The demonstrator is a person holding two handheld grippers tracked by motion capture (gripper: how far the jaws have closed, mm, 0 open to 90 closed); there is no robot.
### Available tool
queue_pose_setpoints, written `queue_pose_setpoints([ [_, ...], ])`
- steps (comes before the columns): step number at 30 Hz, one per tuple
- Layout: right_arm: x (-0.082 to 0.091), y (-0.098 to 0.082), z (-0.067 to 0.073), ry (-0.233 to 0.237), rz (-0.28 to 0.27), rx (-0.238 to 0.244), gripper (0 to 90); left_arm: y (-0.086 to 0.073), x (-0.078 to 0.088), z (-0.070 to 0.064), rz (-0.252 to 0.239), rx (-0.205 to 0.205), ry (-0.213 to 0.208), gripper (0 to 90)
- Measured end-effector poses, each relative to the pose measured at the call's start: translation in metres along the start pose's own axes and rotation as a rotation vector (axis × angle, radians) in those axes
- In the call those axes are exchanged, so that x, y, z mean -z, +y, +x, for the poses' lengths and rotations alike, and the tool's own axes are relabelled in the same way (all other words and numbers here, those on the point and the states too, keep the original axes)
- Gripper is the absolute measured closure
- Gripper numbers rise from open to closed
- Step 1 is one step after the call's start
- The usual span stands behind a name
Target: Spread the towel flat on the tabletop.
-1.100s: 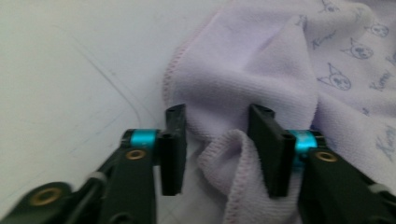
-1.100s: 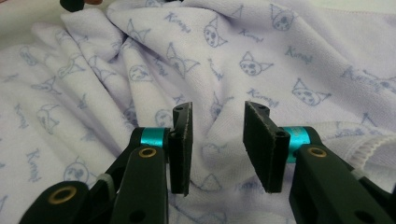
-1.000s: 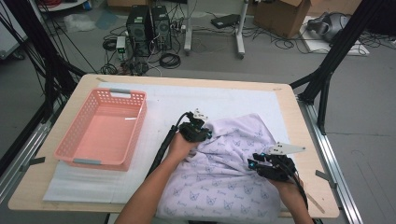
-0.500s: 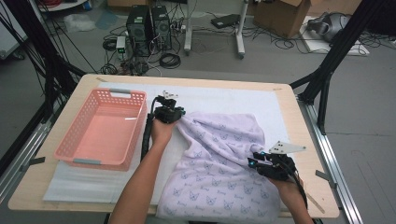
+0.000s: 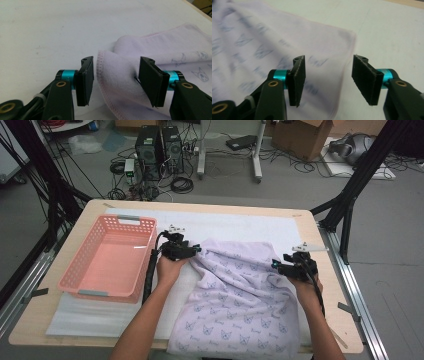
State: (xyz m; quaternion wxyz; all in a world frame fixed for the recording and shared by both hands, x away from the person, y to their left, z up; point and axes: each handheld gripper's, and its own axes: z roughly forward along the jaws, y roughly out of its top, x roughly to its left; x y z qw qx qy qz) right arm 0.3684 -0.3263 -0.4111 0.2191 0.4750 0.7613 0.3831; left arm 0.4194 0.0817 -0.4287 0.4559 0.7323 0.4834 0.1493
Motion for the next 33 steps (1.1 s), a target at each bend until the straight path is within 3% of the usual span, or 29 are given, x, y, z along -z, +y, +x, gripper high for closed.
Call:
queue_pose_setpoints([
  [3, -0.024, 0.01, -0.01, 0.025, 0.012, -0.059, 41.5, -0.003, 0.003, 0.001, 0.014, -0.003, -0.015, 45.9],
  [8, -0.069, 0.023, -0.012, 0.029, 0.113, 0.011, 42.3, -0.01, 0.006, 0.002, 0.034, -0.014, -0.032, 45.3],
  [10, -0.082, 0.025, -0.009, 0.021, 0.136, 0.07, 49.0, -0.011, 0.006, 0.003, 0.047, -0.018, -0.032, 44.8],
  [11, -0.085, 0.025, -0.008, 0.024, 0.119, 0.078, 54.9, -0.012, 0.006, 0.003, 0.049, -0.014, -0.032, 44.4],
  [14, -0.089, 0.029, -0.007, 0.054, 0.113, 0.103, 84.3, -0.014, 0.005, 0.003, 0.055, -0.011, -0.026, 44.2],
  [16, -0.093, 0.036, -0.007, 0.026, 0.137, 0.149, 86.6, -0.014, 0.003, 0.001, 0.061, 0.002, -0.026, 44.2],
  [17, -0.093, 0.04, -0.009, -0.027, 0.137, 0.169, 86.9, -0.014, 0.002, 0.0, 0.064, 0.0, -0.026, 44.2],
  [20, -0.084, 0.053, -0.025, -0.194, 0.047, 0.103, 86.8, -0.014, 0.0, -0.006, 0.066, -0.001, -0.027, 44.1],
  [22, -0.077, 0.058, -0.031, -0.306, 0.009, 0.095, 85.1, -0.015, -0.003, -0.009, 0.075, -0.012, -0.03, 43.8],
  [23, -0.075, 0.058, -0.033, -0.309, 0.014, 0.073, 82.6, -0.015, -0.005, -0.011, 0.076, -0.007, -0.032, 43.9],
  [25, -0.073, 0.057, -0.036, -0.275, 0.027, 0.049, 69.3, -0.016, -0.008, -0.013, 0.077, -0.007, -0.035, 43.4],
  [27, -0.069, 0.054, -0.035, -0.236, 0.025, 0.019, 62.8, -0.018, -0.013, -0.016, 0.08, -0.006, -0.044, 43.2],
  [33, -0.05, 0.044, -0.04, -0.187, 0.022, -0.026, 57.9, -0.018, -0.024, -0.021, 0.064, -0.028, -0.032, 40.6],
])
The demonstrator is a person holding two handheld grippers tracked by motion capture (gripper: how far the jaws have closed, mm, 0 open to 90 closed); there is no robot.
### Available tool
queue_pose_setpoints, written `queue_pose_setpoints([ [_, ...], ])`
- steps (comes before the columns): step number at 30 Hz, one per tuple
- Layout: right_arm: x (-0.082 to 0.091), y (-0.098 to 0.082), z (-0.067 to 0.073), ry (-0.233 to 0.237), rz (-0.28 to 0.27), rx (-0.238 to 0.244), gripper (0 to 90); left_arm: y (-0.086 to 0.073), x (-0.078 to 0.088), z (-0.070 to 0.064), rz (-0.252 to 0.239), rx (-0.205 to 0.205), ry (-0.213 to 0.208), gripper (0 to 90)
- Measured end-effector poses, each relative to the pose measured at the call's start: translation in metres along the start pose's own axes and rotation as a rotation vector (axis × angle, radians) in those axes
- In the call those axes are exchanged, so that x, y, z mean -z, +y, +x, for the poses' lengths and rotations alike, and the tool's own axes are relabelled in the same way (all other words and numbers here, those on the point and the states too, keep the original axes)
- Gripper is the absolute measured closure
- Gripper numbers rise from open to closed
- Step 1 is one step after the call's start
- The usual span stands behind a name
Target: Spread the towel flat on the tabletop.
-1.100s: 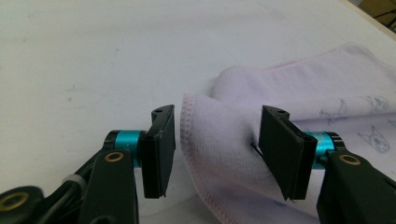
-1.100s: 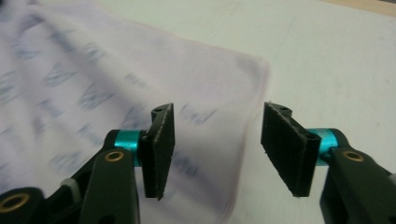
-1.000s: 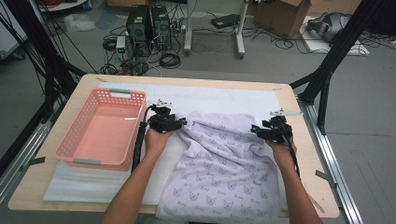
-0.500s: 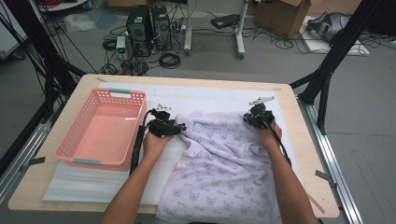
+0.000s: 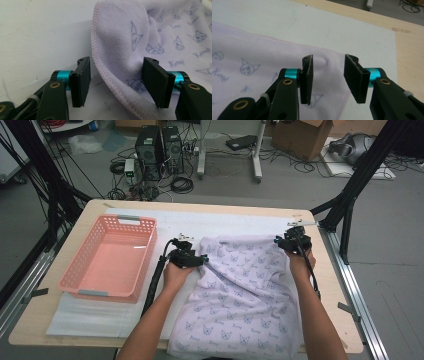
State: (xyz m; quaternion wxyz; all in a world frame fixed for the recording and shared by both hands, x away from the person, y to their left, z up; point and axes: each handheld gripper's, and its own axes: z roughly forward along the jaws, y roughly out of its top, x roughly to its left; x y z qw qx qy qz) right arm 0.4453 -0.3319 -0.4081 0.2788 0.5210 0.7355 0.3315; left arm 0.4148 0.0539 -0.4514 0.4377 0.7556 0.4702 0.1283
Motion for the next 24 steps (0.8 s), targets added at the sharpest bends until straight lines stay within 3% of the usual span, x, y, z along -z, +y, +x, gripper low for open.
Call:
queue_pose_setpoints([
  [3, 0.007, -0.007, -0.005, 0.006, 0.005, -0.01, 57.3, 0.0, -0.002, -0.004, -0.002, -0.046, 0.036, 43.6],
  [4, 0.009, -0.009, -0.006, 0.008, 0.009, -0.012, 57.3, 0.0, -0.001, -0.004, -0.001, -0.064, 0.055, 51.0],
  [5, 0.011, -0.01, -0.007, 0.011, 0.009, -0.017, 57.3, 0.0, 0.0, -0.002, -0.001, -0.077, 0.038, 65.4],
  [6, 0.012, -0.012, -0.008, 0.018, 0.007, -0.018, 57.3, 0.0, 0.001, -0.001, -0.004, -0.082, 0.052, 83.3],
  [8, 0.014, -0.015, -0.008, 0.035, 0.007, -0.027, 57.3, 0.002, 0.003, 0.005, -0.03, -0.069, 0.119, 84.9],
  [9, 0.015, -0.016, -0.008, 0.049, 0.006, -0.025, 57.3, 0.004, 0.006, 0.011, -0.057, -0.043, 0.172, 85.5],
  [11, 0.019, -0.019, -0.006, 0.063, 0.008, -0.032, 56.9, 0.007, 0.013, 0.028, -0.13, 0.05, 0.229, 85.7],
  [14, 0.024, -0.026, -0.004, 0.1, 0.013, -0.033, 54.5, 0.006, 0.018, 0.044, -0.158, 0.101, 0.268, 85.7],
  [18, 0.027, -0.032, 0.0, 0.193, 0.038, -0.067, 48.9, 0.005, 0.019, 0.044, -0.154, 0.105, 0.237, 81.8],
  [20, 0.024, -0.034, 0.005, 0.257, 0.072, -0.07, 47.2, 0.006, 0.02, 0.041, -0.162, 0.12, 0.203, 64.8],
  [21, 0.022, -0.034, 0.009, 0.285, 0.088, -0.045, 47.3, 0.007, 0.02, 0.039, -0.16, 0.129, 0.19, 58.3],
  [24, 0.011, -0.038, 0.022, 0.285, 0.17, 0.025, 52.4, 0.007, 0.021, 0.034, -0.14, 0.103, 0.152, 50.5],
])
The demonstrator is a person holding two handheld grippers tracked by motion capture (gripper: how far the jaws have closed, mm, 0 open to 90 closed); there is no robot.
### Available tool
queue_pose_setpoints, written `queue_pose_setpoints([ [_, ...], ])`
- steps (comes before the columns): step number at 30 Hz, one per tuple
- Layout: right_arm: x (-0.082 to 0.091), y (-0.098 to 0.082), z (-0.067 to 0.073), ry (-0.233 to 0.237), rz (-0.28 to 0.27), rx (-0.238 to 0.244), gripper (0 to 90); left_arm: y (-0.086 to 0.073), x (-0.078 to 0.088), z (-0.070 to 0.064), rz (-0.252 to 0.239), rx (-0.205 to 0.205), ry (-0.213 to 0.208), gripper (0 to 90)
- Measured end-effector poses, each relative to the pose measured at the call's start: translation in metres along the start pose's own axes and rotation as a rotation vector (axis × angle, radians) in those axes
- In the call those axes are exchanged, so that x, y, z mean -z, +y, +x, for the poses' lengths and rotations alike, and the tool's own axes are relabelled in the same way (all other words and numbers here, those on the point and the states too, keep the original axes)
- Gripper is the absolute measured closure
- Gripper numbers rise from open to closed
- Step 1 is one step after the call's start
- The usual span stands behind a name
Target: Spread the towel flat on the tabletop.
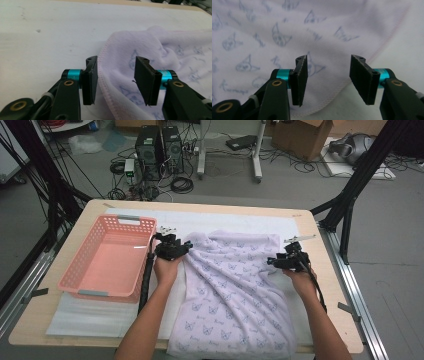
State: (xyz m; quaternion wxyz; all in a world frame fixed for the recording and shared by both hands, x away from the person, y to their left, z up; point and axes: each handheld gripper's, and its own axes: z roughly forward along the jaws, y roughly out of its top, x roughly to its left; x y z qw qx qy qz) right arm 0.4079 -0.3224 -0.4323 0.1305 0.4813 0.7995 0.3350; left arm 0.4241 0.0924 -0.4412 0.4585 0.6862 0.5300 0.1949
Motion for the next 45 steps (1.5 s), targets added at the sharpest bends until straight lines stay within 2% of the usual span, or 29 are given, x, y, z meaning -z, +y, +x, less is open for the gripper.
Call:
queue_pose_setpoints([
  [1, -0.004, 0.0, 0.002, -0.009, 0.018, 0.018, 55.9, 0.0, 0.001, -0.001, 0.008, -0.012, -0.015, 48.8],
  [2, -0.005, 0.0, 0.006, -0.051, 0.017, 0.051, 64.6, 0.0, 0.002, -0.002, 0.012, -0.02, -0.026, 48.3],
  [4, -0.006, 0.003, 0.008, -0.086, 0.023, 0.112, 87.0, 0.0, 0.003, -0.004, 0.026, -0.043, -0.041, 46.1],
  [6, -0.009, 0.006, 0.006, -0.148, 0.021, 0.15, 88.7, -0.001, 0.004, -0.005, 0.043, -0.056, -0.058, 45.0],
  [8, -0.013, 0.011, 0.0, -0.243, -0.001, 0.129, 88.9, -0.003, 0.004, -0.007, 0.066, -0.06, -0.079, 43.4],
  [9, -0.014, 0.013, -0.005, -0.28, -0.041, 0.099, 88.8, -0.005, 0.004, -0.008, 0.071, -0.061, -0.094, 43.0],
  [11, -0.011, 0.014, -0.013, -0.352, -0.164, -0.002, 88.1, -0.009, 0.005, -0.011, 0.081, -0.072, -0.115, 43.4],
  [12, -0.011, 0.014, -0.018, -0.375, -0.194, -0.041, 87.1, -0.011, 0.005, -0.013, 0.078, -0.08, -0.114, 44.3],
  [14, -0.011, 0.014, -0.024, -0.357, -0.178, -0.086, 83.9, -0.013, 0.006, -0.013, 0.086, -0.08, -0.13, 44.5],
  [15, -0.01, 0.014, -0.025, -0.362, -0.177, -0.086, 79.2, -0.014, 0.006, -0.014, 0.087, -0.088, -0.136, 44.2],
  [17, -0.004, 0.014, -0.026, -0.315, -0.189, -0.102, 70.7, -0.015, 0.004, -0.015, 0.097, -0.095, -0.15, 44.0],
  [19, 0.003, 0.013, -0.024, -0.297, -0.191, -0.084, 67.5, -0.017, 0.002, -0.019, 0.111, -0.101, -0.162, 43.4],
  [22, 0.016, 0.009, -0.021, -0.254, -0.21, -0.086, 62.3, -0.019, 0.0, -0.028, 0.126, -0.167, -0.14, 42.7],
  [23, 0.02, 0.007, -0.02, -0.24, -0.221, -0.083, 61.0, -0.02, 0.0, -0.031, 0.126, -0.183, -0.131, 46.2],
  [24, 0.022, 0.005, -0.018, -0.232, -0.225, -0.087, 57.9, -0.02, 0.0, -0.033, 0.127, -0.227, -0.102, 56.0],
  [25, 0.026, 0.004, -0.017, -0.213, -0.204, -0.094, 54.0, -0.02, 0.001, -0.034, 0.129, -0.3, -0.063, 74.7],
  [26, 0.028, 0.003, -0.016, -0.194, -0.191, -0.093, 53.0, -0.02, 0.001, -0.032, 0.124, -0.291, -0.068, 84.0],
  [29, 0.039, -0.003, -0.006, -0.188, -0.22, -0.061, 52.8, -0.015, 0.005, -0.017, 0.093, -0.21, 0.024, 86.0],
  [30, 0.042, -0.005, -0.002, -0.185, -0.228, -0.048, 52.7, -0.013, 0.007, -0.011, 0.08, -0.158, 0.037, 86.1],
  [31, 0.043, -0.008, 0.001, -0.172, -0.223, -0.045, 52.0, -0.012, 0.009, -0.005, 0.068, -0.138, 0.048, 86.1],
  [35, 0.04, -0.025, 0.015, -0.111, -0.187, -0.033, 48.4, -0.009, 0.013, -0.001, 0.042, -0.121, 0.058, 85.9],
  [38, 0.024, -0.034, 0.028, -0.039, -0.13, -0.008, 48.6, -0.01, 0.013, -0.002, 0.039, -0.105, 0.027, 82.2],
  [39, 0.02, -0.035, 0.031, -0.039, -0.11, 0.009, 50.7, -0.011, 0.014, -0.002, 0.037, -0.102, 0.027, 76.7],
  [40, 0.014, -0.037, 0.033, -0.044, -0.077, 0.023, 55.4, -0.01, 0.015, -0.001, 0.042, -0.08, 0.0, 66.8],
  [41, 0.011, -0.037, 0.035, -0.058, -0.077, 0.042, 65.0, -0.01, 0.016, 0.0, 0.045, -0.069, -0.02, 61.2],
  [42, 0.012, -0.037, 0.035, -0.064, -0.083, 0.053, 84.2, -0.01, 0.018, -0.001, 0.051, -0.065, -0.033, 57.9],
  [43, 0.012, -0.036, 0.033, -0.093, -0.088, 0.073, 85.0, -0.009, 0.019, -0.002, 0.056, -0.065, -0.042, 54.2],
  [44, 0.011, -0.034, 0.031, -0.156, -0.083, 0.09, 85.5, -0.009, 0.02, -0.003, 0.064, -0.07, -0.057, 52.7],
  [45, 0.01, -0.033, 0.026, -0.194, -0.09, 0.082, 85.7, -0.009, 0.022, -0.007, 0.072, -0.093, -0.055, 52.5],
])
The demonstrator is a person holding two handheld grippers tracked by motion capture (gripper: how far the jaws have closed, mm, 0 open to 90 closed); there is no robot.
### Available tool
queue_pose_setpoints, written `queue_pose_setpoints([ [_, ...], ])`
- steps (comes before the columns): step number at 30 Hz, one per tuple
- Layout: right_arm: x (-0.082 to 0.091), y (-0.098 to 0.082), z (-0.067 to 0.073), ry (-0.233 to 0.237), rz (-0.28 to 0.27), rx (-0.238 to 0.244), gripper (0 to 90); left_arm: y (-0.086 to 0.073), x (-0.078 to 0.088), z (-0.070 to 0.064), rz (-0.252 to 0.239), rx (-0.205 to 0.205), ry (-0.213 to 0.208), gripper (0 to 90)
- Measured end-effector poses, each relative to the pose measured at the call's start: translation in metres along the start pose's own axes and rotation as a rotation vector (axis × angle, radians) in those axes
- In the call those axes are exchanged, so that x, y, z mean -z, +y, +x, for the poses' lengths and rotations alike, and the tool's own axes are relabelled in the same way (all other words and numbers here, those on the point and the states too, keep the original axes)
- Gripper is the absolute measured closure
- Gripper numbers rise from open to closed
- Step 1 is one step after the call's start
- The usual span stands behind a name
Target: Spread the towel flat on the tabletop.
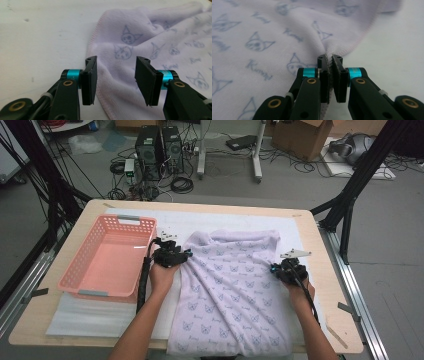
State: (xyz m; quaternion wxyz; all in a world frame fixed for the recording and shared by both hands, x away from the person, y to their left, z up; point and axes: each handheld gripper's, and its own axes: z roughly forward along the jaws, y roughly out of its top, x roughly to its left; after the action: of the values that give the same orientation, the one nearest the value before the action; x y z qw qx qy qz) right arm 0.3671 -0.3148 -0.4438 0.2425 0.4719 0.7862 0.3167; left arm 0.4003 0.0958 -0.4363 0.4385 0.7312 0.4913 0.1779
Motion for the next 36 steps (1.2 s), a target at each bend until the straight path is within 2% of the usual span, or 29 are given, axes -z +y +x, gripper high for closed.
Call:
queue_pose_setpoints([
  [1, -0.001, 0.0, -0.006, -0.046, -0.007, -0.019, 85.7, 0.0, 0.002, -0.003, 0.002, -0.025, -0.001, 51.9],
  [2, -0.003, -0.001, -0.011, -0.088, -0.018, -0.041, 85.5, -0.001, 0.003, -0.006, -0.003, -0.028, -0.01, 52.0],
  [3, -0.004, -0.003, -0.017, -0.091, -0.024, -0.086, 85.1, -0.002, 0.005, -0.009, -0.01, -0.033, -0.019, 51.9],
  [4, -0.004, -0.005, -0.021, -0.066, -0.039, -0.14, 83.3, -0.004, 0.006, -0.011, -0.01, -0.039, -0.024, 51.7],
  [5, -0.003, -0.006, -0.022, -0.052, -0.048, -0.165, 79.1, -0.006, 0.007, -0.012, -0.006, -0.039, -0.033, 51.7],
  [6, -0.002, -0.007, -0.022, -0.049, -0.045, -0.161, 72.4, -0.008, 0.009, -0.012, 0.002, -0.038, -0.046, 51.5],
  [9, 0.008, -0.009, -0.021, -0.034, -0.068, -0.152, 64.6, -0.02, 0.013, -0.015, 0.011, -0.027, -0.071, 50.4],
  [12, 0.021, -0.012, -0.019, -0.018, -0.094, -0.155, 60.1, -0.029, 0.018, -0.019, 0.034, -0.03, -0.082, 49.0],
  [14, 0.03, -0.015, -0.018, 0.007, -0.106, -0.15, 58.3, -0.036, 0.025, -0.023, 0.024, -0.035, -0.087, 46.3],
  [16, 0.037, -0.022, -0.014, 0.033, -0.114, -0.147, 56.5, -0.04, 0.032, -0.025, 0.053, -0.055, -0.09, 44.7],
  [19, 0.047, -0.034, -0.008, 0.054, -0.1, -0.132, 56.2, -0.051, 0.042, -0.027, 0.07, -0.05, -0.099, 43.8],
  [20, 0.051, -0.039, -0.005, 0.062, -0.1, -0.131, 55.9, -0.054, 0.046, -0.027, 0.07, -0.063, -0.099, 43.7],
  [22, 0.058, -0.049, 0.0, 0.07, -0.099, -0.132, 55.8, -0.059, 0.055, -0.026, 0.073, -0.044, -0.099, 43.8],
  [24, 0.066, -0.058, 0.007, 0.074, -0.074, -0.116, 55.2, -0.067, 0.064, -0.026, 0.07, -0.031, -0.112, 43.7],
  [28, 0.082, -0.075, 0.019, 0.084, -0.059, -0.11, 54.0, -0.079, 0.079, -0.031, 0.066, -0.001, -0.174, 43.7],
  [31, 0.093, -0.085, 0.028, 0.078, -0.052, -0.101, 53.7, -0.088, 0.087, -0.04, 0.062, -0.009, -0.196, 43.8],
  [33, 0.098, -0.092, 0.034, 0.087, -0.045, -0.099, 53.2, -0.093, 0.091, -0.045, 0.061, 0.031, -0.223, 43.9],
  [34, 0.1, -0.096, 0.037, 0.094, -0.036, -0.097, 53.2, -0.096, 0.093, -0.048, 0.057, 0.029, -0.231, 44.0],
  [36, 0.104, -0.101, 0.042, 0.093, -0.044, -0.094, 54.1, -0.099, 0.096, -0.055, 0.059, -0.003, -0.229, 47.3],
])
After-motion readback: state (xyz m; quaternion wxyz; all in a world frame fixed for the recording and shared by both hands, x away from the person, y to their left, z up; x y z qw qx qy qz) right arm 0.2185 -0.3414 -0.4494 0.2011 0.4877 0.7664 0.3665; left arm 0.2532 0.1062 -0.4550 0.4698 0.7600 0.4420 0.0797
